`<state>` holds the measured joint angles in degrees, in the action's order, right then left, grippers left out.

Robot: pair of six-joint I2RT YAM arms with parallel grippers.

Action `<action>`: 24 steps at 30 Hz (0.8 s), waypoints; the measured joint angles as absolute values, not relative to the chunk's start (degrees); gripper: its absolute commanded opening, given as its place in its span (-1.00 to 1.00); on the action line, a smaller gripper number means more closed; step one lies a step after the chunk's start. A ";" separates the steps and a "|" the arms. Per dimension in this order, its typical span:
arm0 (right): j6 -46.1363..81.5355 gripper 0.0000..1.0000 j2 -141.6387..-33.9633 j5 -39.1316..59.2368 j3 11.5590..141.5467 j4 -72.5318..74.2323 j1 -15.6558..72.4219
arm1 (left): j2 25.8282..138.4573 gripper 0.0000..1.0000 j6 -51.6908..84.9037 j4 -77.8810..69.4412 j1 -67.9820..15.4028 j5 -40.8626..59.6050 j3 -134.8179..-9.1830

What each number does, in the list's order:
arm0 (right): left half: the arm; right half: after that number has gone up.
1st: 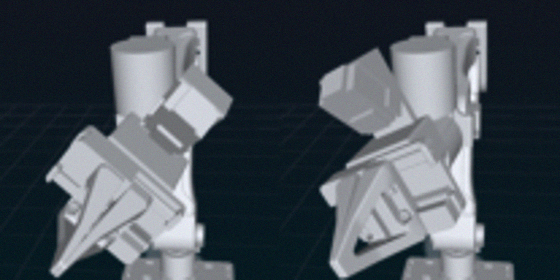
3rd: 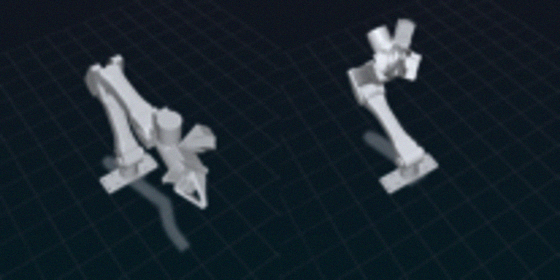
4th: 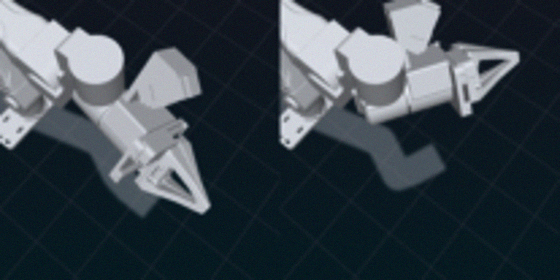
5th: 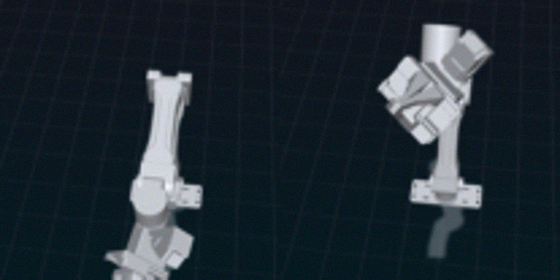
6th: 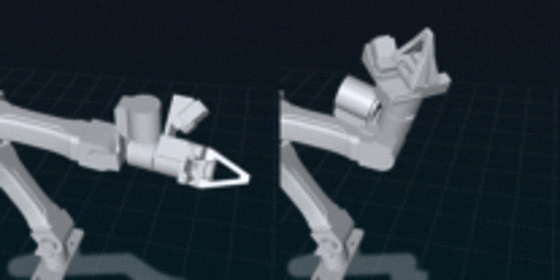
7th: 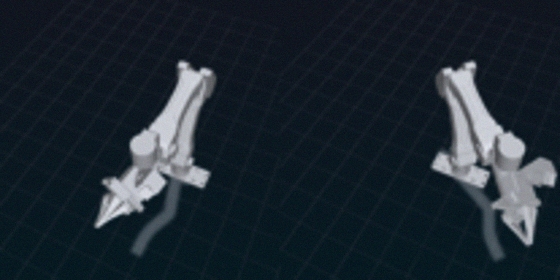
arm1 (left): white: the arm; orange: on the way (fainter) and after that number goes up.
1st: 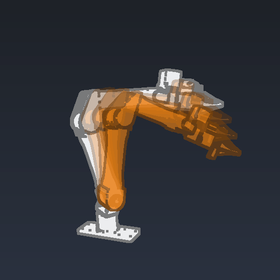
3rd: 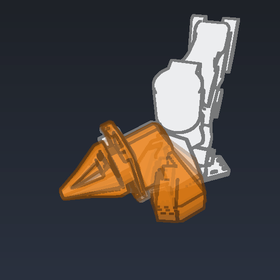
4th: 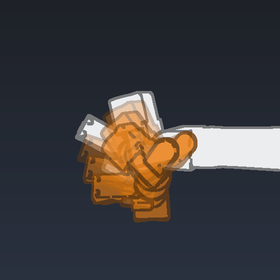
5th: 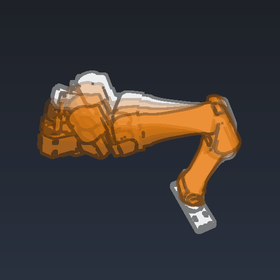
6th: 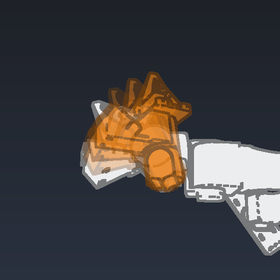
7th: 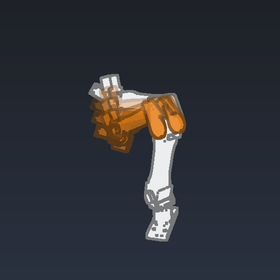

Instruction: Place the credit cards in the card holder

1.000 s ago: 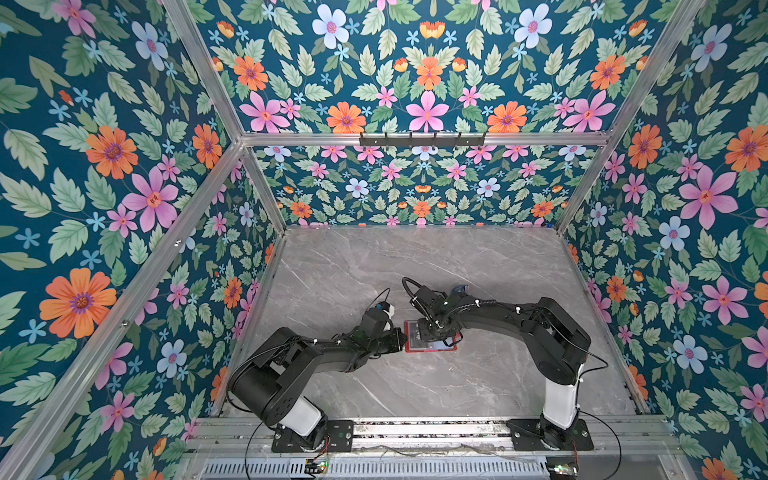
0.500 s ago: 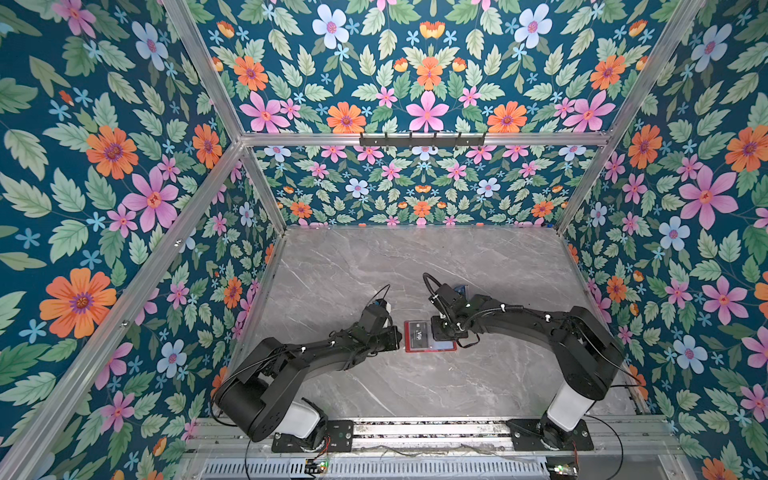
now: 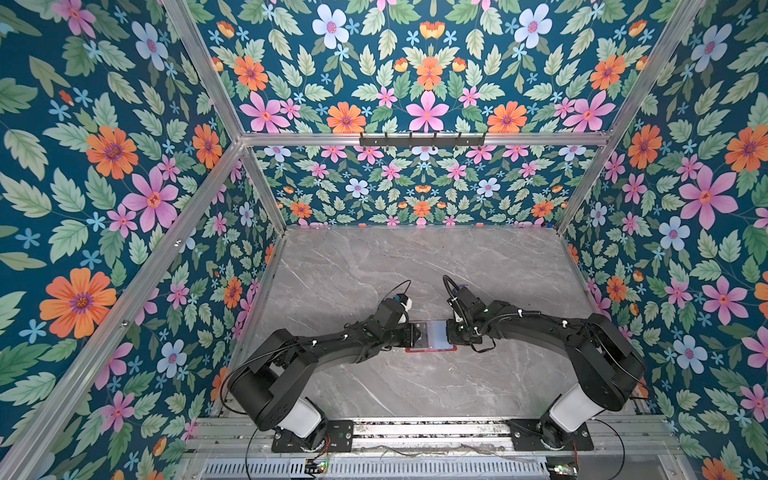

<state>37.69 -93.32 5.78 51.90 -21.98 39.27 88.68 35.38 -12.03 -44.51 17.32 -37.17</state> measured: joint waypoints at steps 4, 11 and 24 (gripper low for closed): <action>37.71 -0.64 -94.19 5.78 51.22 -21.67 39.29 | 91.70 -0.54 35.38 -13.28 -45.74 19.05 -39.24; 37.71 -0.65 -94.50 6.02 51.07 -21.28 39.31 | 95.20 -0.52 35.42 -15.44 -46.22 20.01 -41.30; 37.71 -0.65 -95.94 6.44 51.57 -21.34 39.22 | 100.71 -0.50 35.46 -16.67 -46.22 20.51 -44.36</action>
<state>37.71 -95.94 6.44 51.57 -21.34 39.22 100.71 35.46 -16.67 -46.22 20.51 -44.36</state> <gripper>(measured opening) 0.174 0.251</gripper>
